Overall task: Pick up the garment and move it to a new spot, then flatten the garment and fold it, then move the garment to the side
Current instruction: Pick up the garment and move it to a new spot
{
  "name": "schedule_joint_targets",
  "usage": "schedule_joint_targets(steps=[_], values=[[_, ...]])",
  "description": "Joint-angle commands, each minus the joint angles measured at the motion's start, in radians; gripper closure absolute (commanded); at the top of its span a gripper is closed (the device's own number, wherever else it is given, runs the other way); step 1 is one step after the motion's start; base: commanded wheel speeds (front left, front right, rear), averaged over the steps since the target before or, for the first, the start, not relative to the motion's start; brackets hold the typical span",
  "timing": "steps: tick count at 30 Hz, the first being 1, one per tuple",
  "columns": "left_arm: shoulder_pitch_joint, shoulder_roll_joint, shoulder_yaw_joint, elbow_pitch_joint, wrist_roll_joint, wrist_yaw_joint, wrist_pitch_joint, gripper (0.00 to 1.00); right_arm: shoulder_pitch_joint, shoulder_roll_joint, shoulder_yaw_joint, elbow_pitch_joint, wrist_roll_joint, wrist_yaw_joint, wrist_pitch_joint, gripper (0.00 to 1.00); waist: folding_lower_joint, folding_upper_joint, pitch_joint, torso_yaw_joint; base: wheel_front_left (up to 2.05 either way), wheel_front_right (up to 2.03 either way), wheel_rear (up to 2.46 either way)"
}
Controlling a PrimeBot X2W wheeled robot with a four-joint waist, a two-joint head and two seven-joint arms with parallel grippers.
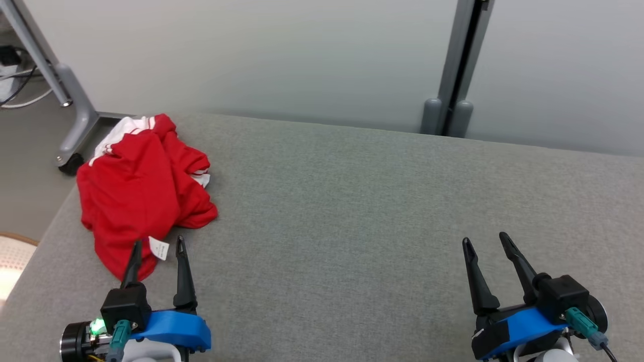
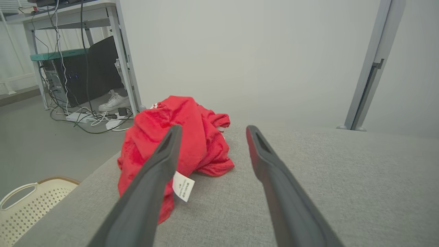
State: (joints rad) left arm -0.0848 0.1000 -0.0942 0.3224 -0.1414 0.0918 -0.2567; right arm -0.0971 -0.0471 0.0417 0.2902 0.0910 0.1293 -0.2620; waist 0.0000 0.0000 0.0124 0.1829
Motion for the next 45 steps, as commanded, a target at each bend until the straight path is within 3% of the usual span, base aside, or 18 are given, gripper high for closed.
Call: schedule_joint_targets(steps=[1, 13, 23, 32, 45], values=[[-0.008, 0.010, 0.005, -0.005, -0.005, 0.005, 0.003, 0.00, -0.006, -0.006, 0.001, -0.001, 0.001, 0.003, -0.001, 0.00, 0.0000, 0.0000, 0.015, 0.037, 0.00, 0.00, 0.00], [0.010, 0.029, 0.026, -0.024, -0.028, 0.022, 0.012, 0.00, -0.027, -0.006, 0.020, 0.007, -0.005, 0.002, 0.008, 0.00, 0.0000, 0.0000, 0.025, 0.187, 0.00, 0.00, 0.00], [0.014, 0.042, 0.038, -0.028, -0.049, 0.027, 0.010, 0.00, -0.044, -0.006, 0.030, 0.013, -0.010, 0.002, 0.012, 0.00, 0.0000, 0.0000, 0.035, 0.237, 0.00, 0.00, 0.00], [-0.040, 0.059, 0.055, -0.023, -0.069, 0.024, 0.011, 0.00, -0.054, -0.006, 0.034, 0.002, -0.023, 0.002, 0.022, 0.00, 0.0000, 0.0000, 0.058, 0.210, 0.00, 0.00, 0.00], [-0.364, 0.204, 0.142, 0.023, -0.123, -0.018, 0.048, 0.00, -0.126, -0.005, -0.029, -0.145, -0.117, 0.002, 0.091, 0.00, 0.0000, 0.0000, 0.230, 0.076, 0.00, 0.00, 0.00]])
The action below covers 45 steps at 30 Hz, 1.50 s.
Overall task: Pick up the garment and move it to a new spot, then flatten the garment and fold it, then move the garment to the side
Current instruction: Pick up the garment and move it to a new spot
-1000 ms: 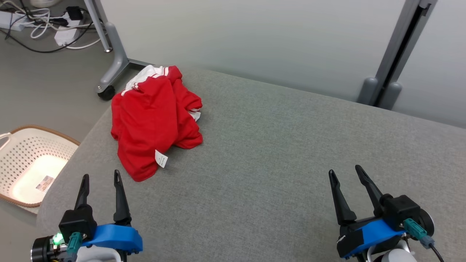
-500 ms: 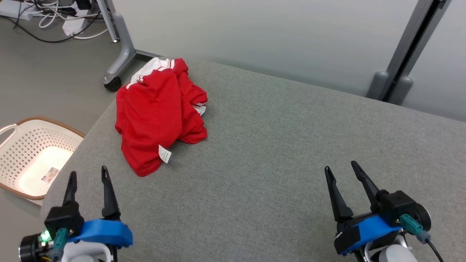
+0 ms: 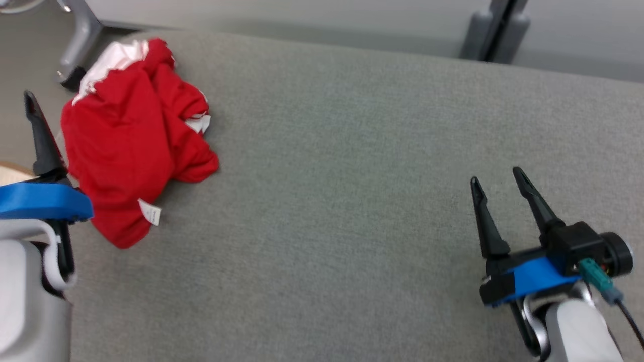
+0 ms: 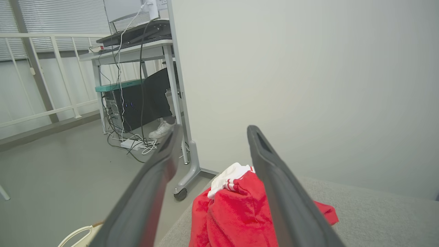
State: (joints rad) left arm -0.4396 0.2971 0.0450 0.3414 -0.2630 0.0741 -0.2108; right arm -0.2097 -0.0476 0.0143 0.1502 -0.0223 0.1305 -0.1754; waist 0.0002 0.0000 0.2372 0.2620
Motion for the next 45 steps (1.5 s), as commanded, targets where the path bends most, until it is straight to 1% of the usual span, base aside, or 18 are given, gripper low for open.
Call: schedule_joint_targets(steps=[1, 8, 10, 14, 18, 22, 28, 29, 30, 31, 38, 45], values=[[-0.034, 0.017, 0.011, 0.012, -0.007, -0.001, 0.004, 0.00, -0.019, -0.005, -0.007, -0.020, -0.012, 0.000, 0.010, 0.00, -0.0002, 0.0000, 0.022, -0.017, 0.00, 0.00, 0.00], [-0.207, 0.093, 0.058, 0.146, -0.048, -0.028, 0.017, 0.00, -0.040, -0.005, -0.025, -0.136, -0.049, 0.000, 0.057, 0.00, -0.0002, 0.0000, 0.125, -0.099, 0.00, 0.00, 0.00], [-0.256, 0.112, 0.059, 0.218, -0.062, -0.042, 0.042, 0.00, -0.040, -0.005, -0.026, -0.187, -0.060, 0.000, 0.079, 0.00, -0.0002, 0.0000, 0.161, -0.122, 0.00, 0.00, 0.00], [-0.306, 0.129, 0.050, 0.319, -0.074, -0.063, 0.089, 0.00, -0.043, -0.005, -0.029, -0.241, -0.074, 0.000, 0.101, 0.00, -0.0002, 0.0000, 0.202, -0.139, 0.00, 0.00, 0.00], [-0.334, 0.121, 0.035, 0.414, -0.088, -0.085, 0.127, 0.00, -0.043, -0.005, -0.036, -0.270, -0.082, 0.000, 0.117, 0.00, -0.0002, 0.0000, 0.230, -0.144, 0.00, 0.00, 0.00], [-0.358, 0.096, 0.026, 0.508, -0.111, -0.102, 0.153, 0.00, -0.050, -0.005, -0.038, -0.286, -0.090, 0.000, 0.127, 0.00, -0.0002, 0.0000, 0.248, -0.148, 0.00, 0.00, 0.00], [-0.378, 0.068, 0.014, 0.625, -0.130, -0.126, 0.175, 0.00, -0.055, -0.005, -0.028, -0.286, -0.092, 0.000, 0.128, 0.00, -0.0002, 0.0000, 0.249, -0.155, 0.00, 0.00, 0.00], [-0.382, 0.068, 0.012, 0.639, -0.131, -0.129, 0.175, 0.40, -0.055, -0.005, -0.025, -0.284, -0.092, 0.000, 0.129, 0.00, -0.0002, 0.0000, 0.247, -0.156, 0.00, 0.00, 0.00], [-0.387, 0.069, 0.011, 0.651, -0.131, -0.132, 0.173, 0.85, -0.055, -0.005, -0.024, -0.283, -0.091, 0.000, 0.128, 0.00, -0.0002, 0.0000, 0.244, -0.158, 0.00, 0.00, 0.00], [-0.390, 0.071, 0.008, 0.663, -0.130, -0.134, 0.172, 1.00, -0.055, -0.005, -0.022, -0.281, -0.089, 0.000, 0.127, 0.00, -0.0002, 0.0000, 0.241, -0.160, 0.00, 0.00, 0.00], [-0.412, 0.105, -0.009, 0.684, -0.114, -0.143, 0.103, 1.00, -0.038, -0.005, -0.019, -0.250, -0.063, 0.000, 0.111, 0.00, -0.0002, 0.0000, 0.185, -0.168, 0.00, 0.00, 0.00], [-0.447, 0.139, -0.034, 0.617, -0.086, -0.141, 0.021, 1.00, -0.012, -0.005, -0.019, -0.195, -0.023, 0.000, 0.077, 0.00, -0.0002, 0.0000, 0.087, -0.179, 0.00, 0.00, 0.00]])
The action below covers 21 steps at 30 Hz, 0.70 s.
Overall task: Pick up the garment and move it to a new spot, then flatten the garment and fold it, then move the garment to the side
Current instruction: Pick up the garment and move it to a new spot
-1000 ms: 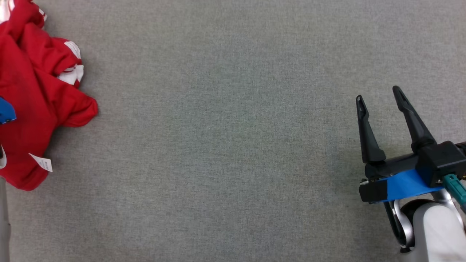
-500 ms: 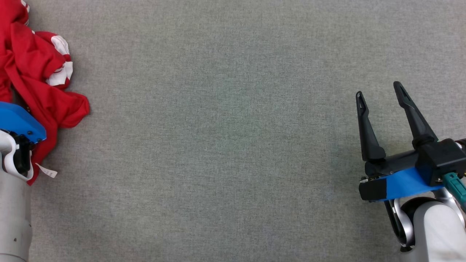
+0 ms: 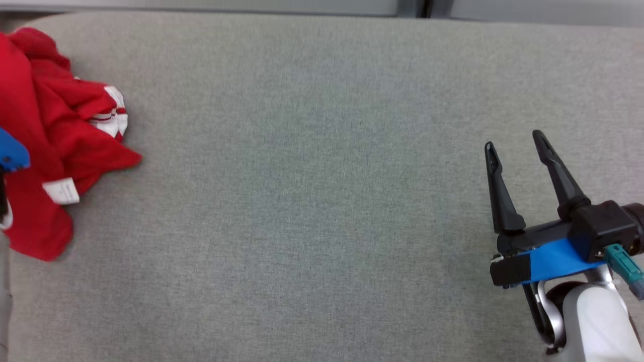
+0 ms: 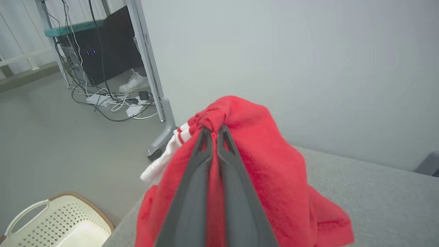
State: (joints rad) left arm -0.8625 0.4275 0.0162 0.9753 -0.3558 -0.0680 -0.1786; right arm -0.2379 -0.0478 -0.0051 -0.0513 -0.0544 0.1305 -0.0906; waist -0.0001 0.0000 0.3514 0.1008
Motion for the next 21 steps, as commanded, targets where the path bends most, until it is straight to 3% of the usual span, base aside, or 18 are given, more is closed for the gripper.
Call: schedule_joint_targets(steps=[1, 12, 15, 21], values=[[-0.030, 0.011, -0.013, -0.035, 0.013, 0.000, -0.017, 1.00, 0.019, -0.005, 0.002, 0.016, 0.015, 0.000, -0.013, 0.00, 0.0001, 0.0000, -0.041, -0.021, 0.00, 0.00, 0.00], [-0.093, 0.033, -0.080, -0.349, 0.057, -0.014, 0.013, 1.00, 0.046, -0.005, 0.017, 0.097, 0.088, 0.000, -0.067, 0.00, 0.0001, 0.0000, -0.130, -0.095, 0.00, 0.00, 0.00], [-0.123, 0.020, -0.111, -0.522, 0.066, -0.009, 0.068, 1.00, 0.047, -0.005, 0.021, 0.120, 0.119, 0.000, -0.090, 0.00, 0.0001, 0.0000, -0.131, -0.149, 0.00, 0.00, 0.00], [-0.143, -0.012, -0.152, -0.705, 0.073, 0.004, 0.144, 1.00, 0.031, -0.005, 0.032, 0.148, 0.148, 0.000, -0.116, 0.00, 0.0001, 0.0000, -0.113, -0.235, 0.00, 0.00, 0.00]])
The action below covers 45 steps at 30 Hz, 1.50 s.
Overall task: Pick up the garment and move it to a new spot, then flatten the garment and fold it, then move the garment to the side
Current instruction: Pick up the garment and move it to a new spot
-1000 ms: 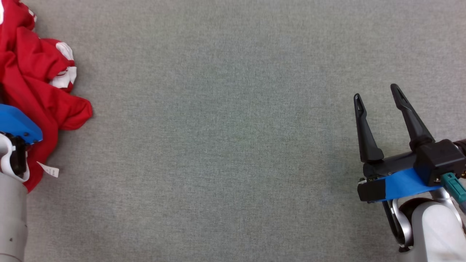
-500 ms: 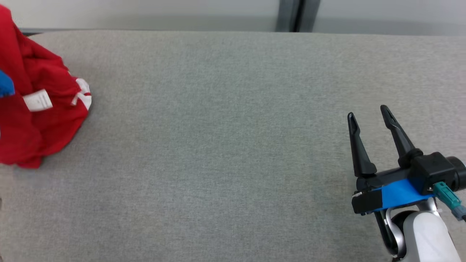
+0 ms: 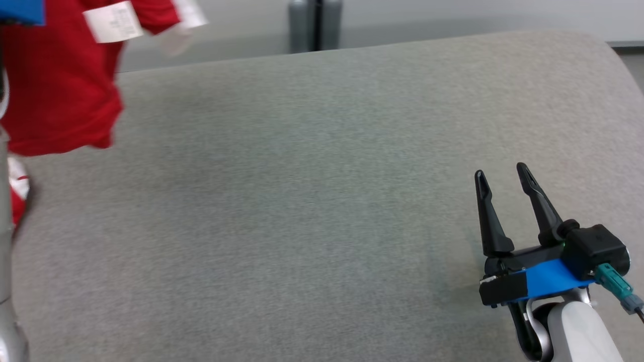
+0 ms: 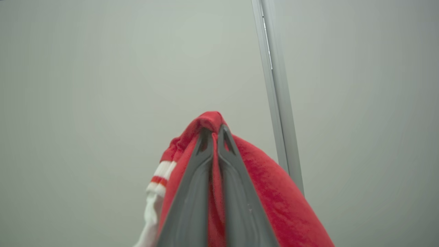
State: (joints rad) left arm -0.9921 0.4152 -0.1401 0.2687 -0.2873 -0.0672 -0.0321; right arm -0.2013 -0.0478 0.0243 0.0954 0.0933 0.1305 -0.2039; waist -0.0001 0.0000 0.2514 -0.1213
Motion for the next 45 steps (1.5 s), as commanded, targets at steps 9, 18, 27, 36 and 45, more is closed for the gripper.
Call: schedule_joint_targets(steps=[9, 18, 27, 36, 45], values=[[-0.012, -0.103, -0.119, -0.099, 0.011, -0.001, 0.071, 1.00, -0.046, -0.004, 0.021, 0.050, 0.046, 0.000, -0.042, 0.00, 0.0001, 0.0000, 0.030, -0.135, 0.00, 0.00, 0.00], [0.180, -0.200, -0.246, -0.003, 0.000, -0.008, 0.035, 1.00, -0.051, -0.005, 0.019, 0.077, 0.049, 0.000, -0.057, 0.00, 0.0001, 0.0000, 0.039, -0.165, 0.00, 0.00, 0.00], [0.412, -0.271, -0.332, 0.114, -0.027, -0.003, -0.023, 1.00, -0.048, -0.005, 0.020, 0.086, 0.040, 0.000, -0.062, 0.00, 0.0001, 0.0000, 0.040, -0.155, 0.00, 0.00, 0.00], [0.542, -0.310, -0.417, 0.185, -0.017, -0.004, -0.086, 0.00, -0.037, -0.005, 0.029, 0.112, 0.037, 0.000, -0.062, 0.00, 0.0001, 0.0000, 0.009, -0.123, 0.00, 0.00, 0.00], [0.578, -0.303, -0.387, 0.084, -0.020, 0.046, -0.210, 0.00, -0.002, -0.005, 0.012, 0.126, 0.012, 0.000, -0.055, 0.00, 0.0001, 0.0000, -0.069, -0.054, 0.00, 0.00, 0.00]])
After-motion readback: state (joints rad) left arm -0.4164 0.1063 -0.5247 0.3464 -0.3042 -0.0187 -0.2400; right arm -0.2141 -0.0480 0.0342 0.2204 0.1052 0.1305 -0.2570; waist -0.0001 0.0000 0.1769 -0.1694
